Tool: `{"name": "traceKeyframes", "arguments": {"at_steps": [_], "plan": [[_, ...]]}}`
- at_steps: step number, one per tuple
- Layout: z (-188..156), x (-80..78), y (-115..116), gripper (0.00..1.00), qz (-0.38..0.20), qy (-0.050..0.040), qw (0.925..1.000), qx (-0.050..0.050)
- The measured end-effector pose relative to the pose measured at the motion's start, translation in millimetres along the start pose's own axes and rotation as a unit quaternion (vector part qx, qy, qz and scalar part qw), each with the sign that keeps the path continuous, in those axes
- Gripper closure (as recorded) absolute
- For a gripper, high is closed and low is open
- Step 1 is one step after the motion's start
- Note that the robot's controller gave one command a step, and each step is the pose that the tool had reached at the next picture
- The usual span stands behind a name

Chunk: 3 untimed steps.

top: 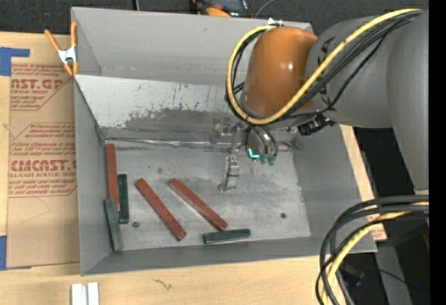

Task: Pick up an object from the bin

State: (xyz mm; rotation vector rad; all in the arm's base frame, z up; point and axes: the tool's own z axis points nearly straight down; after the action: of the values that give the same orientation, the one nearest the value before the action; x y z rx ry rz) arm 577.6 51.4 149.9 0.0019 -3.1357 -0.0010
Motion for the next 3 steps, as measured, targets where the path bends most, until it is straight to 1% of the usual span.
{"name": "traceKeyframes", "arguments": {"at_steps": [1, 2, 3], "plan": [[84.3, 24.9, 39.9, 0.00, -0.036, 0.0008, 0.9994, 0.000], [78.1, 22.1, 38.7, 1.00, -0.034, -0.0013, 0.9994, 0.000], [79.2, 21.1, 38.4, 0.00, -0.033, -0.0052, 0.9994, 0.000]]}}
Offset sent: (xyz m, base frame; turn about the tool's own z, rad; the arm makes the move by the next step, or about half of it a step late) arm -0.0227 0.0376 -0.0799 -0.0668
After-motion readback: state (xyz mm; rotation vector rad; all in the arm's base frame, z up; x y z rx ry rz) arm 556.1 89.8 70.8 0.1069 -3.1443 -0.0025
